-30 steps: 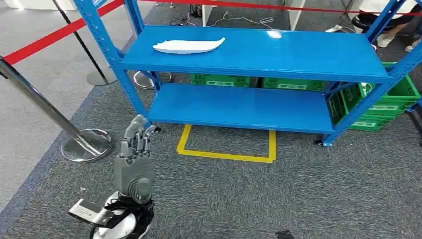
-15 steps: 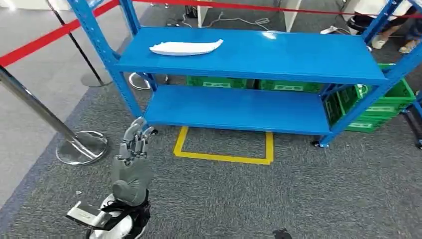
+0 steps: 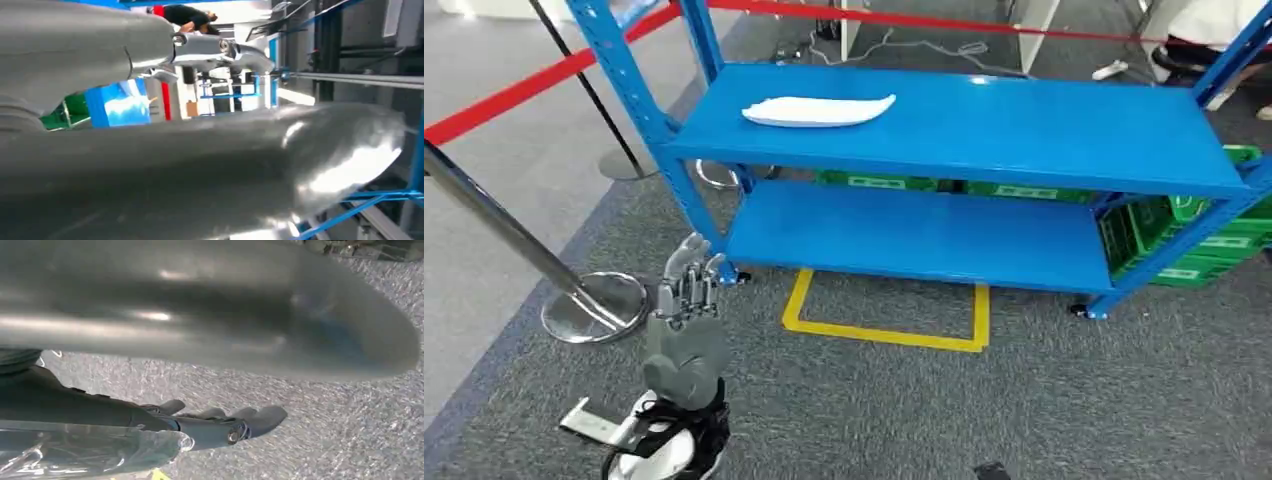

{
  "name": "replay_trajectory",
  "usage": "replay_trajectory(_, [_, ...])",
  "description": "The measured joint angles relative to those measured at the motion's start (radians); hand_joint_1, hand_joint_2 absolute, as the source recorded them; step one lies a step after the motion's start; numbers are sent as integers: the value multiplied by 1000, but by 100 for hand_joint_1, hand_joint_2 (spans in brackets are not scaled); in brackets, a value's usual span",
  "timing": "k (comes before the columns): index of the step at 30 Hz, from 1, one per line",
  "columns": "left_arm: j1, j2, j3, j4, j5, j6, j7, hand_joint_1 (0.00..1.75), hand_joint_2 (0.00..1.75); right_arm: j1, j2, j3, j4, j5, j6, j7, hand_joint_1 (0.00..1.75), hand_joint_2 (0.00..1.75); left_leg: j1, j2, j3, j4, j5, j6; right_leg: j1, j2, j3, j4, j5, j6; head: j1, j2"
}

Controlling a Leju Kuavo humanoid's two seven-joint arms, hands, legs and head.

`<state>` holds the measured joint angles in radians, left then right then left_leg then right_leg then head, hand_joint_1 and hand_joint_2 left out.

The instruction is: Take the parts from the cabinet and place them on the table.

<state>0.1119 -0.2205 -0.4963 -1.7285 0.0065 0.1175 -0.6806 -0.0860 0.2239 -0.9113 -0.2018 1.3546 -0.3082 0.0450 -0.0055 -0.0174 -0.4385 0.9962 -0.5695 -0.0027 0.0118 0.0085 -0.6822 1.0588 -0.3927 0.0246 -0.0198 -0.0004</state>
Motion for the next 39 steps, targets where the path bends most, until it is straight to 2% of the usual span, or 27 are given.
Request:
replay_trajectory(1, [-1, 0, 0, 0, 0, 0, 0, 0, 0, 1, 0, 0, 0, -1, 0, 1, 0, 0, 0, 1, 5, -9, 1, -2, 0, 0, 3, -2, -2, -4, 2, 0])
replay_trajectory(2, [-2, -1, 0, 0, 0, 0, 0, 0, 0, 0, 2, 0, 0, -1, 0, 1, 0, 0, -3, 1, 2, 1, 0, -6, -13, 2, 17, -14, -1, -6, 0, 0])
replay_trajectory(3, [-3, 0, 0, 0, -1, 0, 0, 0, 0, 0, 2, 0, 0, 0, -1, 0, 0, 0, -4, 4, -16, 40, 4, -13, -13, 1, 28, -23, -4, -9, -2, 0])
replay_trajectory(4, [-5, 1, 0, 0, -1, 0, 0, 0, 0, -3, 2, 0, 0, 0, -1, 0, 0, 0, -2, 4, -55, 101, -12, -20, -16, 1, 33, -28, -6, -12, -12, 0])
replay_trajectory(6, [-2, 1, 1, 0, -1, 2, 0, 0, 0, -5, 3, 0, 0, 0, -1, 0, 0, 0, 3, 4, -155, 238, -83, -33, -19, 0, 36, -29, -13, -15, -11, 0])
replay_trajectory(7, [-2, 1, 2, 0, -1, 2, 0, 0, 0, -4, 2, 0, 0, 0, -1, 0, 0, 0, 6, 5, -192, 277, -98, -38, -20, 1, 39, -29, -17, -15, -12, 0])
replay_trajectory(8, [-1, 1, 2, 0, -1, 3, 0, 0, 0, -2, 2, 0, 0, 0, 0, 0, 0, 0, 8, 5, -210, 281, -87, -41, -21, 1, 42, -29, -20, -13, -11, 0])
replay_trajectory(9, [-1, 1, 3, 0, -4, 6, 0, 0, 0, -1, 2, 0, 0, 0, -1, 0, 0, 0, 10, 5, -212, 252, -48, -42, -22, 2, 48, -29, -25, -11, -12, 0])
replay_trajectory(12, [-1, 1, 4, 0, -6, 12, 0, 0, 0, -2, 4, 0, 0, 0, 0, 0, 0, 0, 17, 7, -148, 43, 125, -49, -28, 6, 68, -29, -35, 1, -12, 0])
replay_trajectory(13, [-1, 1, 4, 0, -6, 12, 0, 0, 0, -3, 4, 0, 0, 0, 0, 0, 0, 0, 14, 7, -143, 14, 98, -47, -24, 7, 69, -22, -37, 6, -12, 0])
replay_trajectory(14, [-1, 0, 5, 0, -4, 12, 0, 0, 0, -3, 4, 0, 0, 0, 0, 0, 0, 0, 13, 6, -144, 14, 97, -26, -21, 6, 61, -24, -38, 13, -16, 0])
replay_trajectory(17, [2, -1, 6, 0, 1, 13, 0, 0, 0, -2, 4, 0, 0, 0, 0, -1, 0, 0, 14, 5, -143, 11, 116, -3, -23, 3, 68, -30, -38, 29, -14, 0])
replay_trajectory(18, [3, -4, 6, 0, 2, 12, 0, 0, 0, -2, 4, 0, 0, 0, 0, -1, 0, 0, 16, 5, -141, 11, 117, 1, -24, 2, 59, -16, -52, 34, -12, 0])
replay_trajectory(19, [2, -4, 6, 0, 1, 13, 0, 0, 0, -3, 4, 0, 0, 0, 0, -2, 0, 0, 17, 6, -139, 11, 116, 7, -23, -1, 41, 29, -84, 38, -2, 0])
replay_trajectory(21, [3, -3, 6, 0, 1, 15, 0, 0, 0, -3, 4, 0, 0, 0, 0, -2, 0, 0, 14, 7, -139, 11, 114, 10, -24, -1, -32, 194, -162, 42, 3, 0])
replay_trajectory(22, [3, -3, 6, 0, 0, 15, 0, 0, 0, -2, 4, 0, 0, 1, 0, -2, 0, 0, 13, 7, -139, 11, 113, 12, -23, -1, -62, 259, -184, 43, 3, 0])
replay_trajectory(23, [2, -3, 6, 0, -3, 14, 0, 0, 0, 0, 4, 0, 0, 2, 1, -2, 0, 0, 12, 6, -138, 11, 113, 12, -23, -1, -74, 283, -183, 42, 3, 0])
replay_trajectory(24, [2, -2, 5, 0, -6, 10, 0, 0, 0, -1, 4, 0, 0, 3, 2, -2, 0, 0, 12, 5, -136, 11, 112, 13, -23, -1, -63, 260, -159, 40, 3, 0])
replay_trajectory(25, [2, -2, 5, 0, -8, 5, 0, 0, 0, -2, 4, 0, 0, 4, 1, -2, 0, 0, 12, 4, -132, 11, 110, 13, -22, -1, -30, 193, -118, 36, 3, 0])
replay_trajectory(27, [1, -1, 4, 0, -7, -9, 0, 0, 0, -4, 4, 0, 0, 8, 1, -3, 0, 0, 12, 3, -123, 11, 104, 7, -22, -1, 63, 9, -38, 30, 4, 0])
replay_trajectory(28, [0, -1, 4, 0, -7, -14, 0, 0, 0, -8, 4, 1, 0, 10, 2, -3, 0, 0, 6, 3, -124, 12, 101, 2, -18, 0, 83, -17, -58, 29, 4, 0])
replay_trajectory(31, [-2, 2, 3, 0, -6, -25, 0, 0, 0, -10, 5, 2, 0, 13, 3, -3, 0, 0, 9, 3, -126, 2, 90, -16, -14, 2, 79, -24, -69, 10, 1, 0])
replay_trajectory(34, [-7, 3, -3, 0, -7, -35, 0, 0, 0, -7, 6, 3, 0, 19, 3, -4, 0, 0, 8, 9, -116, 30, 67, -32, -24, 2, 111, -38, -71, -5, -6, 0])
replay_trajectory(36, [-6, 7, -3, 0, -1, -38, 0, 0, 0, -12, 7, 7, 0, 18, 3, -3, 0, 0, 11, 9, -206, 187, -10, -39, -24, -1, 122, -37, -72, -13, -12, 0])
replay_trajectory(37, [-5, 8, -3, 2, 0, -37, 0, 0, 0, -13, 7, 7, 0, 18, 3, -3, 0, 0, 10, 9, -246, 248, -33, -41, -23, -1, 122, -37, -74, -15, -11, 0])
replay_trajectory(38, [-4, 8, -2, 3, 2, -36, 0, 0, 0, -12, 6, 7, 0, 18, 3, -3, 0, 0, 11, 9, -289, 303, -39, -41, -22, 0, 124, -37, -78, -15, -12, 0])
replay_trajectory(39, [-4, 10, 0, 3, 2, -36, 0, 0, 0, -10, 6, 7, 0, 18, 3, -2, 0, 0, 10, 9, -300, 300, -13, -39, -21, 1, 128, -37, -83, -15, -11, 0])
